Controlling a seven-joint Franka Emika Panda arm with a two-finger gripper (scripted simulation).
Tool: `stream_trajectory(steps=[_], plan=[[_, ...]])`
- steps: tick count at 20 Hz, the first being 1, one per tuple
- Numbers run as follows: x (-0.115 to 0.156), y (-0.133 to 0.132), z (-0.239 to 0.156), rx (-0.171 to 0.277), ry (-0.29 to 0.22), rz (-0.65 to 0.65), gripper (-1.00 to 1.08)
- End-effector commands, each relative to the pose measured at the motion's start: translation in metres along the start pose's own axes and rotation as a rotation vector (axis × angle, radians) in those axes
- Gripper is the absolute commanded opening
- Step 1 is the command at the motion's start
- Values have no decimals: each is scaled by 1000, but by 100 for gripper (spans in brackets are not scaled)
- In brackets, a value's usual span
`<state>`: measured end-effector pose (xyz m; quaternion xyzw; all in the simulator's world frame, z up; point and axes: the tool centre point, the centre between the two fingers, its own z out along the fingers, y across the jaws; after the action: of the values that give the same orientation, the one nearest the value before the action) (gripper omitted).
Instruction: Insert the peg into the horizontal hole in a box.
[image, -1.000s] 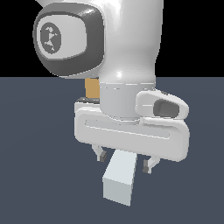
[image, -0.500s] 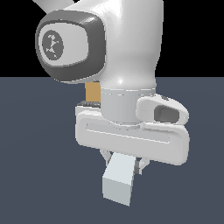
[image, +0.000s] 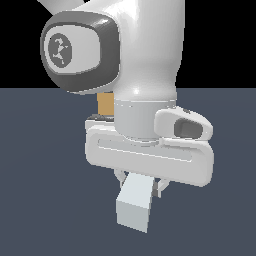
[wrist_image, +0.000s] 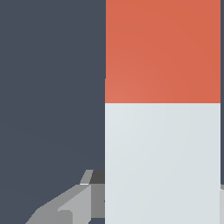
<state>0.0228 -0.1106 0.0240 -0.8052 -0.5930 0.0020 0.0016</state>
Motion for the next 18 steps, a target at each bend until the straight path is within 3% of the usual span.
stream_trajectory(steps=[1,18], plan=[[6,0,-8,-5,1,-16,-100],[78,-39,-87,-6,-1,-240,-100]])
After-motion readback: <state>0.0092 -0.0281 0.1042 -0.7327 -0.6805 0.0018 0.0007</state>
